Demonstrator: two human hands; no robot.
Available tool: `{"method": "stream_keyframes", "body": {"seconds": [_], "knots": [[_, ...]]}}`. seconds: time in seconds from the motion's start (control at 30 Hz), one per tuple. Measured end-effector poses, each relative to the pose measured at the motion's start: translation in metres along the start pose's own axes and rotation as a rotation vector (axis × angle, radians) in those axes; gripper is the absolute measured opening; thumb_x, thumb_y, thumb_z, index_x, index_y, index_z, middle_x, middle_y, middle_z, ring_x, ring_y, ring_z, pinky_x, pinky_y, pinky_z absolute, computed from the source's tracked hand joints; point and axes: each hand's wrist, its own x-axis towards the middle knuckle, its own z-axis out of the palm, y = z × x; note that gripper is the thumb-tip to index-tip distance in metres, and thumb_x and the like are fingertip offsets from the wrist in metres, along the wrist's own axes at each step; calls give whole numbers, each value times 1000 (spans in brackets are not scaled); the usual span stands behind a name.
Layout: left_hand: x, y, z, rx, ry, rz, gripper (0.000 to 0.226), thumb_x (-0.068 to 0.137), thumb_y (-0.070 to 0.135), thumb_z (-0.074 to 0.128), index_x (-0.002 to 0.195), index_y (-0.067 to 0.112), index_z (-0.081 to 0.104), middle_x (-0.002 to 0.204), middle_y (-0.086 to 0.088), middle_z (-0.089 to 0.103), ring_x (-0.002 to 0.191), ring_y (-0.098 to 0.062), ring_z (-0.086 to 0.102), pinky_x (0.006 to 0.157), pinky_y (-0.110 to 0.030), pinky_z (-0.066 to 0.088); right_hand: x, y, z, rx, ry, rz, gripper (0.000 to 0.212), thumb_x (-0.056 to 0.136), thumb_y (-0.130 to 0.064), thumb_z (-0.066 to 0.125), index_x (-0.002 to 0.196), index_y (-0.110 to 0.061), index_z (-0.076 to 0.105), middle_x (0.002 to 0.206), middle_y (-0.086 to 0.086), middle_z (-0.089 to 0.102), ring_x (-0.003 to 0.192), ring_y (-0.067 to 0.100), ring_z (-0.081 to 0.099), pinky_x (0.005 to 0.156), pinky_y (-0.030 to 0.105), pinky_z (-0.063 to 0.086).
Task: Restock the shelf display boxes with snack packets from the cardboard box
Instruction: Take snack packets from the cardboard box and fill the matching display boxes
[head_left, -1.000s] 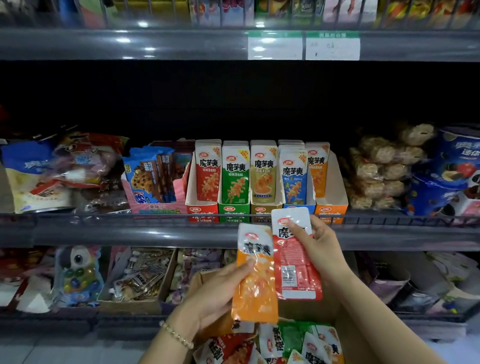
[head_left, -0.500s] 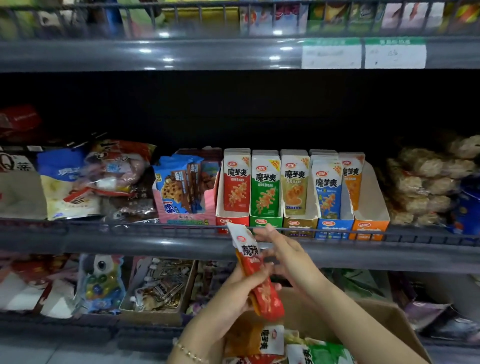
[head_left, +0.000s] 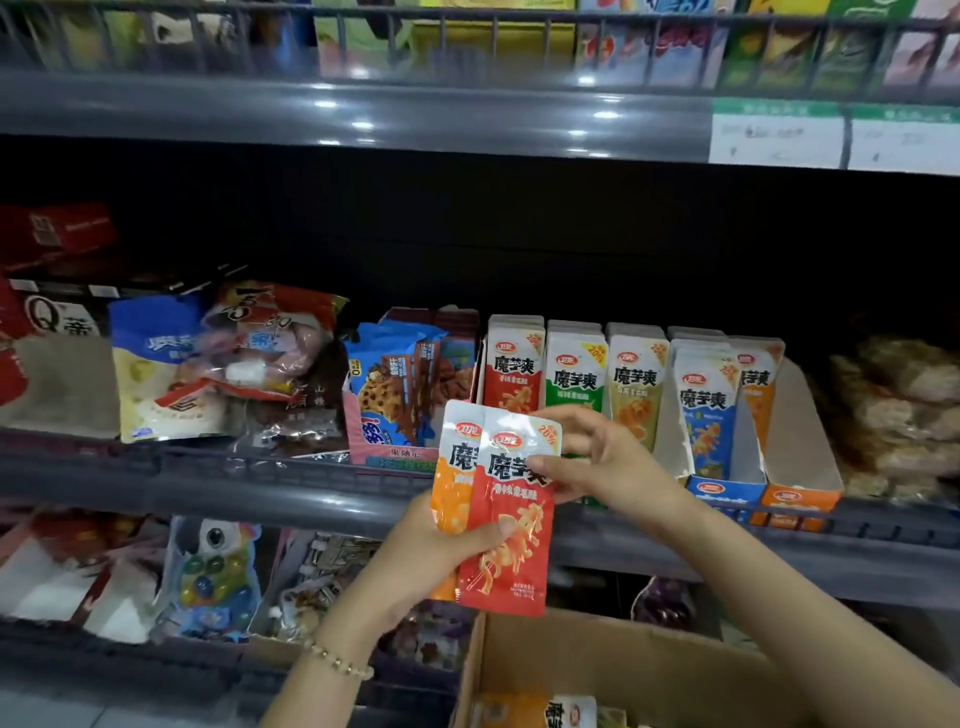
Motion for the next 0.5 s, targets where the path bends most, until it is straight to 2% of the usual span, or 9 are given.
{"method": "stream_keyframes", "body": {"seconds": [0.1, 0.17, 0.27, 0.33, 0.4, 0.5], "knots": [[9, 10, -8, 35, -25, 42, 28, 78, 26, 72, 104, 26, 63, 93, 11, 74, 87, -8, 71, 77, -25, 54, 13, -12, -6, -80, -35, 12, 41, 78, -3, 72, 112, -18, 56, 93, 7, 74, 83, 21, 72, 63, 28, 59], [15, 15, -14, 28, 29, 61, 25, 80, 32, 69, 104, 27, 62, 92, 13, 74, 85, -5, 70, 75, -23, 53, 18, -23, -14, -108, -8, -16, 43, 78, -2, 71, 114, -21, 56, 89, 5, 75, 81, 18, 72, 62, 25, 58], [29, 20, -31, -5, 167, 82, 10, 89, 25, 62, 99, 26, 60, 84, 10, 72, 71, 2, 67, 60, -15, 49, 38, -39, -33, -84, 247, -129, 45, 79, -1, 70, 118, -14, 54, 93, 1, 70, 72, 10, 71, 58, 21, 57], [38, 23, -42, -6, 187, 75, 14, 92, 16, 59, 105, 20, 57, 88, 8, 67, 70, 2, 64, 55, -13, 47, 59, -49, -44, -12, 405, -200, 41, 79, 2, 69, 115, -11, 54, 93, 1, 66, 70, 7, 69, 57, 21, 56], [45, 26, -49, -17, 174, 89, 19, 92, 13, 58, 109, 21, 56, 95, 7, 67, 79, -1, 64, 58, -12, 49, 82, -52, -49, -110, 494, -270, 37, 80, 2, 69, 111, -13, 55, 92, -1, 64, 82, 12, 67, 67, 24, 56], [54, 29, -53, -70, 154, 119, 21, 91, 12, 59, 109, 22, 59, 103, -2, 71, 94, -17, 68, 81, -31, 55, 109, -45, -44, -450, 490, -362, 39, 83, -5, 69, 119, -14, 57, 97, -5, 61, 89, 11, 61, 67, 10, 50]]}}
